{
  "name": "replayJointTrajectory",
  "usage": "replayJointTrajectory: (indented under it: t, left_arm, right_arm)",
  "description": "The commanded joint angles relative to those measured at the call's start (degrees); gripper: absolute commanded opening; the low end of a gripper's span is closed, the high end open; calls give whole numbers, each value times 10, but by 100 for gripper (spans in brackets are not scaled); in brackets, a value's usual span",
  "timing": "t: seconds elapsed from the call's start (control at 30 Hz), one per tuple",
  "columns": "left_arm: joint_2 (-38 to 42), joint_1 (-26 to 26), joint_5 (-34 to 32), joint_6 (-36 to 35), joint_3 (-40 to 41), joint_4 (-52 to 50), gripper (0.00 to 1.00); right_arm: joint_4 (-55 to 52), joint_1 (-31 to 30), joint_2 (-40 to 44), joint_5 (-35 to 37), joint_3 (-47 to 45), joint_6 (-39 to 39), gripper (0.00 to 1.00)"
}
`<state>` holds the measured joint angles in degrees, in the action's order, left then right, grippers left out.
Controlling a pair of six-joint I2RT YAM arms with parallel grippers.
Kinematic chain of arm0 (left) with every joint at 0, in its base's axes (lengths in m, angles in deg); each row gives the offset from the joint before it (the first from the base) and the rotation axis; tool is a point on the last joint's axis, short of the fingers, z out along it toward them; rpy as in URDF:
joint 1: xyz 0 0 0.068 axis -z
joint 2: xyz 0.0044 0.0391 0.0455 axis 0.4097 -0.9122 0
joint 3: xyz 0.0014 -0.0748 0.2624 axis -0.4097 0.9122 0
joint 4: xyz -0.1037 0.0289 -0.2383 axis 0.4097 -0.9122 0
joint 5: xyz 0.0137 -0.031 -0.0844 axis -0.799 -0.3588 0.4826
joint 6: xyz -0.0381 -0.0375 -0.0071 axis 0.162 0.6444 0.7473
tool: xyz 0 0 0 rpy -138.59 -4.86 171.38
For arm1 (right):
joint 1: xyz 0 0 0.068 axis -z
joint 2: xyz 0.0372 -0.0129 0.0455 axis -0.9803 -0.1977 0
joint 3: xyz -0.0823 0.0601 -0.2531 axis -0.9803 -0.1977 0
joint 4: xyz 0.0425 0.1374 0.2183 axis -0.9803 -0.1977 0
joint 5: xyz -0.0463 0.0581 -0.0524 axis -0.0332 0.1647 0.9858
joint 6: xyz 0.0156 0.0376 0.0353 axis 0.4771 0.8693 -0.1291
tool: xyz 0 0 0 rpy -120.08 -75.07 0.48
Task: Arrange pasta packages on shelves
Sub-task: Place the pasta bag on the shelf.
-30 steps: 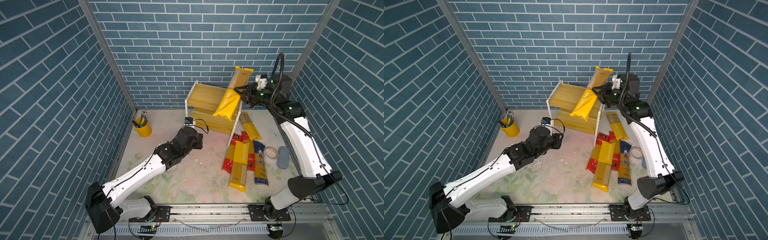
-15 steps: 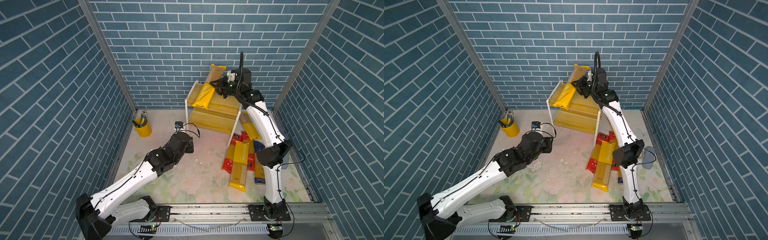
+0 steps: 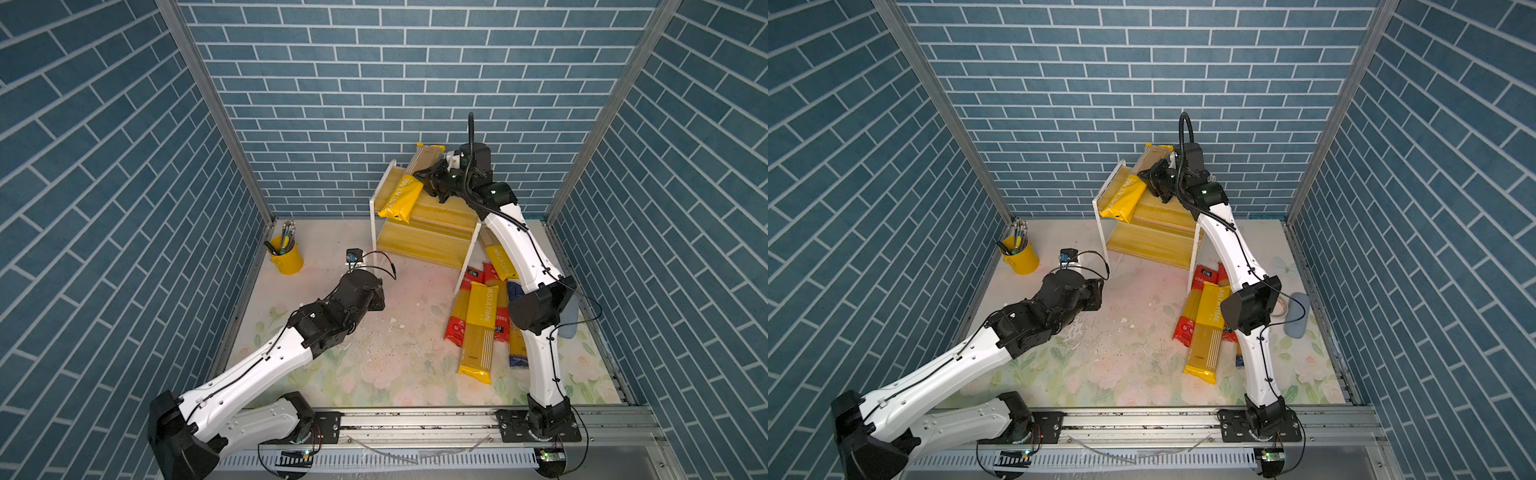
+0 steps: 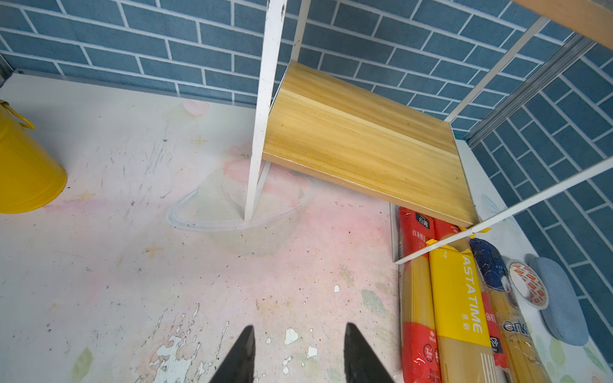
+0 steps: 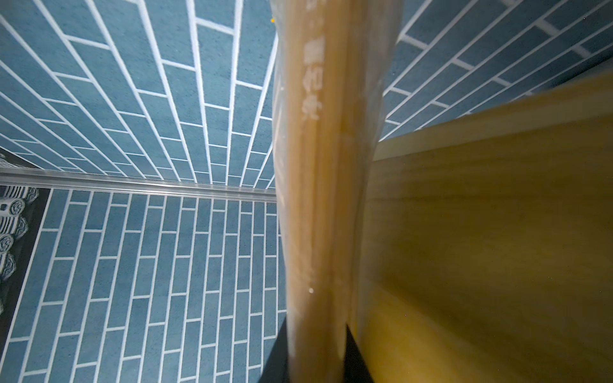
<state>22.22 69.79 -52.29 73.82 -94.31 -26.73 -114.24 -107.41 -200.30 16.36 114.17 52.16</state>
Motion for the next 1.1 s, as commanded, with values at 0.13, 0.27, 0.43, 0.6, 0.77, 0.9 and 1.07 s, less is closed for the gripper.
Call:
replayJointTrajectory:
  t: [0.13, 0.27, 0.43, 0.6, 0.77, 0.9, 1.07]
  left_arm:
    - [4, -3, 14, 14, 22, 21, 45]
    - [3, -3, 18, 20, 31, 29, 45]
    - [-9, -3, 34, 28, 38, 51, 45]
    - [-14, -3, 40, 38, 50, 70, 45]
    - [-16, -3, 37, 27, 41, 67, 45]
    - [-17, -3, 51, 9, 43, 93, 45]
    - [-15, 0, 61, -7, 52, 137, 46]
  right_arm:
    - [42, -7, 7, -8, 33, 15, 2]
    - [19, -7, 34, 6, 10, -2, 22]
    - [-18, -5, 45, -17, 17, -32, 34]
    - [-60, 2, 70, -19, 11, -57, 35]
    - [-70, 4, 101, -30, -9, -85, 35]
    - [-93, 4, 133, -33, -32, -120, 35]
    - [-93, 4, 204, -31, -112, -194, 35]
